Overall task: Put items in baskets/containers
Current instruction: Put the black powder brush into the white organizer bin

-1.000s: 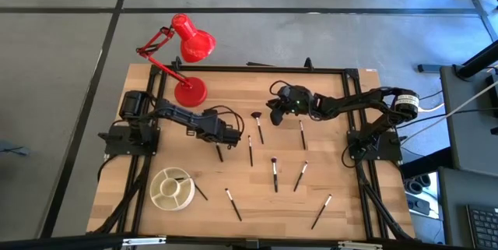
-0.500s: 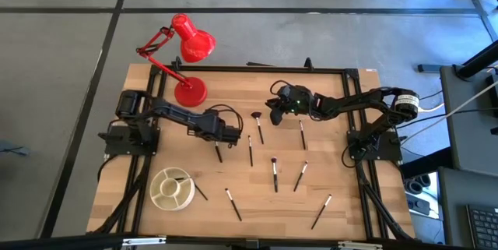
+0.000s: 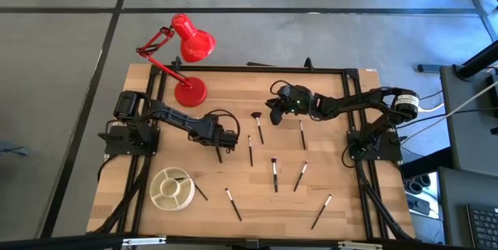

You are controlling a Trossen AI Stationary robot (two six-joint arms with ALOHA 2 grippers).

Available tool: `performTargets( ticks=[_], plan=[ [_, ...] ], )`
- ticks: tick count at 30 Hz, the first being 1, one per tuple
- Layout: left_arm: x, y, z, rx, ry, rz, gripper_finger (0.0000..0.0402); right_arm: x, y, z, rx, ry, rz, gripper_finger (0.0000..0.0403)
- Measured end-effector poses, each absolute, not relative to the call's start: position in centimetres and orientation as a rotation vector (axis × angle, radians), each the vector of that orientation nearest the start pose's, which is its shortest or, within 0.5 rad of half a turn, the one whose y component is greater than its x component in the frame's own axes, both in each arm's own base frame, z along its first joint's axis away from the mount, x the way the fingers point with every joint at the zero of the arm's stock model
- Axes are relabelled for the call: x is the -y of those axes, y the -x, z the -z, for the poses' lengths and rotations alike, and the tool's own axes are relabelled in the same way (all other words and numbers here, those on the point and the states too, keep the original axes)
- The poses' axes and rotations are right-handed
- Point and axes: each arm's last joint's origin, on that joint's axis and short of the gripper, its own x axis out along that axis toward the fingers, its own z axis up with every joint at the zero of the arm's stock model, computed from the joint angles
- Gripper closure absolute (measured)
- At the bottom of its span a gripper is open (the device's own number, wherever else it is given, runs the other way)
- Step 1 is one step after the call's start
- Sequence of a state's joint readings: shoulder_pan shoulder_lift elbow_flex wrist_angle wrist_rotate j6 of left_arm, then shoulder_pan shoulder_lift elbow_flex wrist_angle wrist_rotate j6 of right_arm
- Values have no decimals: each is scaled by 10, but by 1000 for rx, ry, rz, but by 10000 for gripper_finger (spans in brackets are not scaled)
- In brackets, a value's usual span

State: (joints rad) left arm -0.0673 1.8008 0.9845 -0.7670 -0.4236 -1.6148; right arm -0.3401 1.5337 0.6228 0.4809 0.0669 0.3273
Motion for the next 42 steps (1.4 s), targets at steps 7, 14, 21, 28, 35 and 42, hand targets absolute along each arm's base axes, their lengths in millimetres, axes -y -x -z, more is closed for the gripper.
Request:
performTargets(
  ticks=[7, 14, 21, 28, 35, 42],
  plan=[
    [7, -290, -130, -923, 825, -1327, 342, 100, -278, -170, -363, -369, 457, 329],
    [10, -278, -154, -867, 775, -1333, 394, 100, -278, -170, -365, -368, 448, 329],
    [44, -247, -235, -662, 609, -1153, 385, 100, -278, -171, -365, -344, 443, 329],
    [97, -200, -276, -595, 305, -795, 392, 100, -278, -171, -367, -338, 443, 329],
    [147, -162, -282, -378, 66, -601, 390, 100, -278, -171, -367, -338, 443, 329],
    [182, -151, -261, -367, -27, -505, 389, 100, -279, -172, -348, -346, 443, 329]
  ],
)
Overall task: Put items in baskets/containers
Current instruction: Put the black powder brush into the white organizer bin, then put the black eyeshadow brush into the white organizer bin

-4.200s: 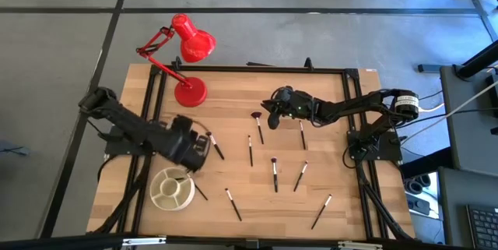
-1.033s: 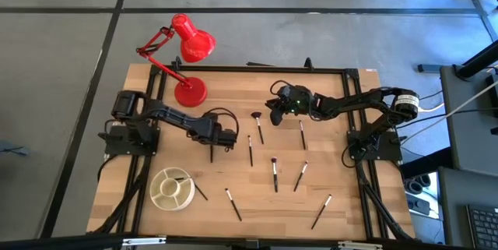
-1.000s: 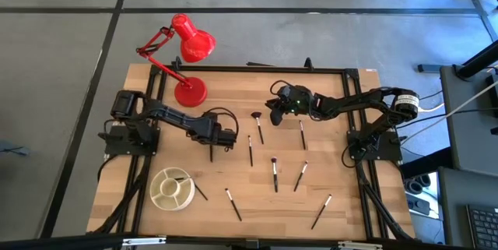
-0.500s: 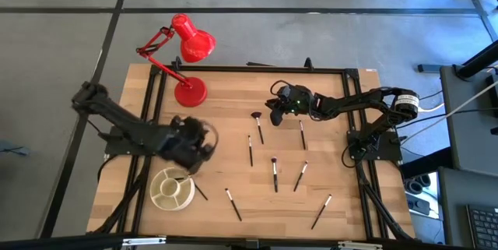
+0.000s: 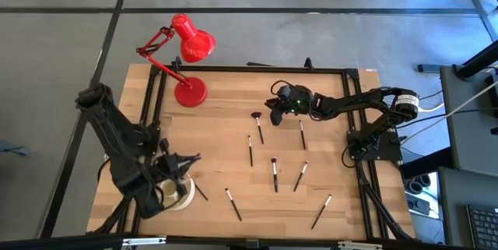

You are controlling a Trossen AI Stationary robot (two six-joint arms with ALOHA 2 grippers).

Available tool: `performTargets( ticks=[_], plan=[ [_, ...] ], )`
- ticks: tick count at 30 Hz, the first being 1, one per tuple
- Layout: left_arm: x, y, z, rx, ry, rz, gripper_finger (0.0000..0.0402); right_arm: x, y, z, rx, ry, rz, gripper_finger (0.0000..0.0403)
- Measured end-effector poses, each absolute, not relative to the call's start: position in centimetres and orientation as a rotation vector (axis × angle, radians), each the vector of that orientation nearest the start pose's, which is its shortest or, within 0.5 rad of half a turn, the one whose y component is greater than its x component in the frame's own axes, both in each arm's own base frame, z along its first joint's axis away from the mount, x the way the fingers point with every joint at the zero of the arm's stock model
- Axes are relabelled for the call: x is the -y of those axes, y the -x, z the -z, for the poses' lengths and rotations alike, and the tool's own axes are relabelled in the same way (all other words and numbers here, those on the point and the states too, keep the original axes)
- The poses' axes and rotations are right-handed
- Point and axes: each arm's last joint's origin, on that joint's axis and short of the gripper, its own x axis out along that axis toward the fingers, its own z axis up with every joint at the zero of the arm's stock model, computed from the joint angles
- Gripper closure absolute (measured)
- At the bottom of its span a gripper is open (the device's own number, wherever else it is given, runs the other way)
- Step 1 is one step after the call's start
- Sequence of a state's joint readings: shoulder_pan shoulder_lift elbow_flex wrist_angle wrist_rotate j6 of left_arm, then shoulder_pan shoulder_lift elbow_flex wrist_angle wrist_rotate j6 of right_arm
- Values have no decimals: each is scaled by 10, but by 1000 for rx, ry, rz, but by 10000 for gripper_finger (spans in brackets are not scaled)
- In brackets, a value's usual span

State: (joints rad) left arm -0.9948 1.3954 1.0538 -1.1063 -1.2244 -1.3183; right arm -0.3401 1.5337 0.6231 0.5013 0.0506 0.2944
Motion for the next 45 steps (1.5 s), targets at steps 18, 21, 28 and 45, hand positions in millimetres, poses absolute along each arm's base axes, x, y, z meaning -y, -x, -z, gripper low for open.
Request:
performTargets(
  ticks=[18, 21, 28, 45],
  plan=[
    [182, -148, -229, -599, 49, -660, 368, 101, -281, -179, -275, -350, 437, 329],
    [181, -146, -229, -598, 81, -684, 350, 101, -282, -179, -268, -348, 436, 329],
    [179, -145, -230, -582, 131, -717, 305, 101, -282, -180, -263, -335, 433, 329],
    [99, -226, -225, -575, 393, -1095, 259, 111, -283, -181, -491, -250, 630, 329]
  ],
)
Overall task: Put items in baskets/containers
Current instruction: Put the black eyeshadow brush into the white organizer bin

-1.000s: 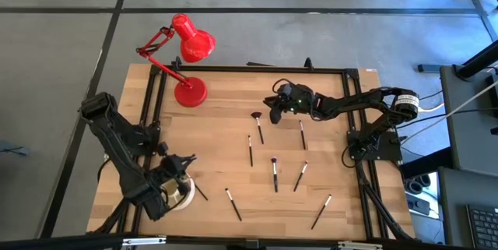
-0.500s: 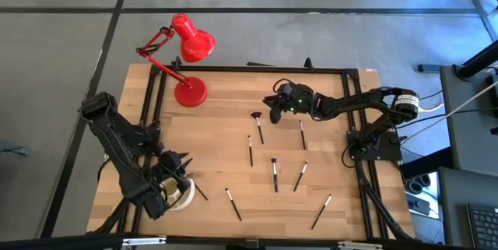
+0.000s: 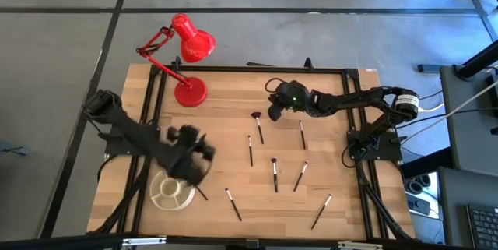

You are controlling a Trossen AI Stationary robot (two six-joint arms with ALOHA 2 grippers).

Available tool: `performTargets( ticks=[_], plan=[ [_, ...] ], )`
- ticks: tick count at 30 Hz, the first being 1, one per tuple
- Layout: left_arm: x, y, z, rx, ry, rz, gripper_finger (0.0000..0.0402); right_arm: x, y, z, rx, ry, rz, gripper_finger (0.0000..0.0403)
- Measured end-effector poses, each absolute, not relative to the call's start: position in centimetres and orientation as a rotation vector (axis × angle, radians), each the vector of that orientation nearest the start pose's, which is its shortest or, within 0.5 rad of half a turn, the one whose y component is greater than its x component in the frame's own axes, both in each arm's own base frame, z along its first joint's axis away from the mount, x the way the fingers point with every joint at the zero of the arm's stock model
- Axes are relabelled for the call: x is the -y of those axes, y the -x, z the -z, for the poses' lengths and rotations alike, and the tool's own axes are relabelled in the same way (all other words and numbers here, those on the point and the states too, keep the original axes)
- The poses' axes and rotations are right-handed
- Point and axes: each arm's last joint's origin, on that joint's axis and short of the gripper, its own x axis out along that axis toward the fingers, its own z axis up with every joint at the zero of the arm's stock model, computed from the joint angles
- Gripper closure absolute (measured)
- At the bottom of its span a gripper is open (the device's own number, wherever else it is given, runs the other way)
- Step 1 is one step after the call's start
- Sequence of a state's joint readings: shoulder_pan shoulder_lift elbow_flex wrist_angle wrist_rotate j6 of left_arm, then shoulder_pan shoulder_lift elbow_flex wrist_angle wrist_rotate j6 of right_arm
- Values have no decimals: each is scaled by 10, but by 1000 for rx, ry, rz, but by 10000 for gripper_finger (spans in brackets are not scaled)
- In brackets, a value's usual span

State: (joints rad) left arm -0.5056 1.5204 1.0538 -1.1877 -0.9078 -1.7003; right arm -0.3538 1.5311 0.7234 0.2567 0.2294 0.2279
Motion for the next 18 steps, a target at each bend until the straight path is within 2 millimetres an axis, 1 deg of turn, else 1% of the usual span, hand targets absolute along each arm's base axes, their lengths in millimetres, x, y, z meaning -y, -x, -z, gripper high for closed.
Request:
performTargets(
  ticks=[2, 4, 7, 8, 10, 12, 14, 16, 18],
  plan=[
    [81, -250, -224, -599, 426, -1056, 258, 115, -282, -184, -554, -238, 699, 329],
    [62, -272, -224, -579, 470, -1029, 258, 118, -279, -184, -604, -219, 767, 329],
    [32, -296, -224, -491, 558, -1037, 258, 126, -274, -183, -647, -190, 838, 329],
    [24, -302, -223, -501, 561, -1030, 258, 129, -272, -183, -652, -194, 835, 329],
    [10, -309, -217, -549, 533, -1013, 258, 134, -271, -183, -648, -250, 749, 331],
    [1, -312, -210, -596, 498, -1022, 258, 136, -272, -184, -628, -328, 583, 339],
    [-4, -315, -202, -605, 461, -1062, 258, 136, -276, -185, -596, -366, 444, 349],
    [-7, -318, -193, -583, 397, -1121, 258, 135, -277, -186, -582, -363, 397, 360],
    [-10, -323, -182, -540, 334, -1190, 258, 137, -276, -190, -624, -305, 417, 365]
  ],
)
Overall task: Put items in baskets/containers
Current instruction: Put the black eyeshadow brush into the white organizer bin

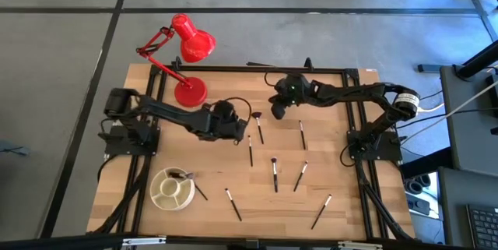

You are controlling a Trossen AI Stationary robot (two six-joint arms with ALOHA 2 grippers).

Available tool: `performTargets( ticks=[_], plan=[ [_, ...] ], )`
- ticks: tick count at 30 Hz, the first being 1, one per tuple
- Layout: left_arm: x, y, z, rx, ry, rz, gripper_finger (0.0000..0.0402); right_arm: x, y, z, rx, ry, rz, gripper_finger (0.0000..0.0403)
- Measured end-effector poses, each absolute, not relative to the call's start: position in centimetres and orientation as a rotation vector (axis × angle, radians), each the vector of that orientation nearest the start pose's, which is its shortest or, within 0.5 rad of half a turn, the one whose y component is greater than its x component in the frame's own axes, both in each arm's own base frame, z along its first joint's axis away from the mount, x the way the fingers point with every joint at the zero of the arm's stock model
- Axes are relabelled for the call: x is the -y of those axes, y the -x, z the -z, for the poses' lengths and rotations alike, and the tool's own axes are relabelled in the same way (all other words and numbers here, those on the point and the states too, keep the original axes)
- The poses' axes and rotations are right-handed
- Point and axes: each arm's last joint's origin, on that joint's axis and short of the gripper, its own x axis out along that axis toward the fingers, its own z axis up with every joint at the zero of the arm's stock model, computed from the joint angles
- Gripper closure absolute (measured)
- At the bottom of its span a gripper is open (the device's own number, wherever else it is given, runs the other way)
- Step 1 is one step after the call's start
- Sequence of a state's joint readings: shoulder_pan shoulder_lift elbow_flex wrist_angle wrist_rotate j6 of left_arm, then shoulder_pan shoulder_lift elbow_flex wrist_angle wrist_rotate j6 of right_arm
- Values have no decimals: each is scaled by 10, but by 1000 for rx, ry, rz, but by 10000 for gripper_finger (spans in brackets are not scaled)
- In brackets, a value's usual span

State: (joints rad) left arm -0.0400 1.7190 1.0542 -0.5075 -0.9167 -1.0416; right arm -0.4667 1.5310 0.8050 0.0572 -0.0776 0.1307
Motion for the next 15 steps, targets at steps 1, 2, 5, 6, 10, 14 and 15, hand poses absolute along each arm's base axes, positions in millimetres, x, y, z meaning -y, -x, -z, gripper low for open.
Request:
performTargets(
  ticks=[1, 2, 5, 6, 10, 14, 15],
  plan=[
    [-13, -326, -176, -527, 324, -1210, 258, 139, -275, -192, -668, -297, 468, 367],
    [-18, -330, -169, -525, 328, -1216, 258, 142, -274, -198, -710, -297, 530, 367],
    [-32, -343, -153, -558, 320, -1180, 258, 146, -269, -213, -865, -282, 673, 358],
    [-36, -348, -148, -569, 311, -1161, 258, 146, -267, -216, -915, -282, 699, 352],
    [-50, -359, -136, -604, 274, -1075, 258, 141, -259, -219, -1050, -344, 721, 318],
    [-58, -366, -138, -520, 288, -1077, 258, 135, -248, -202, -1171, -495, 798, 277],
    [-59, -368, -140, -507, 284, -1063, 258, 133, -245, -197, -1203, -529, 811, 269]
  ],
)
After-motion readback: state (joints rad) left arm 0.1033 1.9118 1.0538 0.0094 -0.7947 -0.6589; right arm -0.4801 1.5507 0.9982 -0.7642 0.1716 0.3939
